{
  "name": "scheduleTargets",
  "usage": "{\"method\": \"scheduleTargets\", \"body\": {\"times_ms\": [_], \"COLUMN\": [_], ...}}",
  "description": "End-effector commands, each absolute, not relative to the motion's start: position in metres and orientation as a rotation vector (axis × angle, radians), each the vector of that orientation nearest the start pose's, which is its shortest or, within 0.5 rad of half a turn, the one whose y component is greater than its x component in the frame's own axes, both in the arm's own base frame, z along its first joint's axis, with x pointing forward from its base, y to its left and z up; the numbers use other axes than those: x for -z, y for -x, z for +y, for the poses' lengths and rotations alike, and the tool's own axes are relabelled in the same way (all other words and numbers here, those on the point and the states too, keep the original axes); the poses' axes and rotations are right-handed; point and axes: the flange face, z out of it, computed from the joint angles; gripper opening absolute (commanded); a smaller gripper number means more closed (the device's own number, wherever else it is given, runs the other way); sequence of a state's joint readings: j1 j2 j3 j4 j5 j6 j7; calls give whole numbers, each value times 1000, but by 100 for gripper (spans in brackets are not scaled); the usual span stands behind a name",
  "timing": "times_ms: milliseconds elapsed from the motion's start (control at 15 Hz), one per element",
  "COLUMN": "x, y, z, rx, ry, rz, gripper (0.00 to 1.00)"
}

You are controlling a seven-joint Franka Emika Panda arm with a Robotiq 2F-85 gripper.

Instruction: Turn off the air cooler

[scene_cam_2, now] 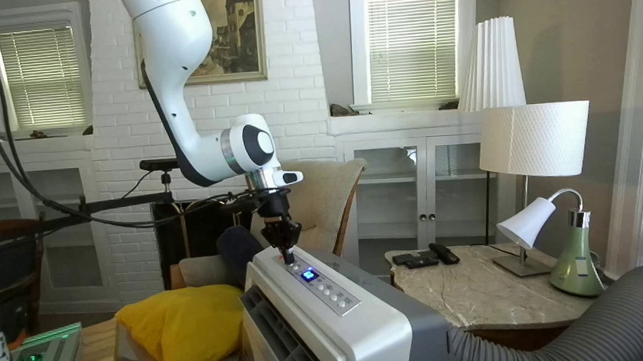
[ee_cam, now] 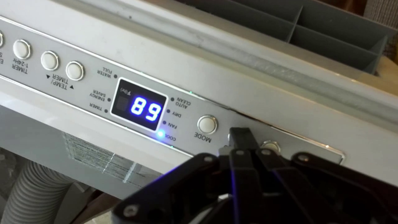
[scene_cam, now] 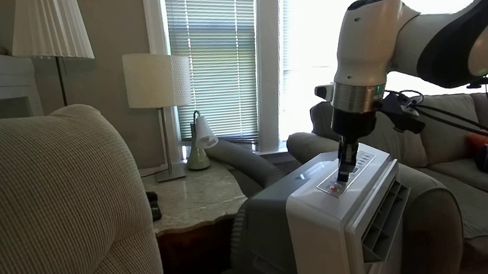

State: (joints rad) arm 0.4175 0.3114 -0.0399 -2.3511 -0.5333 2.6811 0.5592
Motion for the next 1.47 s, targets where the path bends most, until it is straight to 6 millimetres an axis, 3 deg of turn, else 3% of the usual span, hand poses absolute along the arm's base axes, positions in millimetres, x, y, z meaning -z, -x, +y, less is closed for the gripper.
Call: {"method": "scheduleTargets", "body": {"times_ms": [0,400,1400], "x": [-182,-197,-210], "y": [-472,-463,-443], "z": [203,198,189], "rx": [213,215,252], "ry": [3317,3289,3249], "rz": [-515,-533,-563], "gripper": [0,0,0]}}
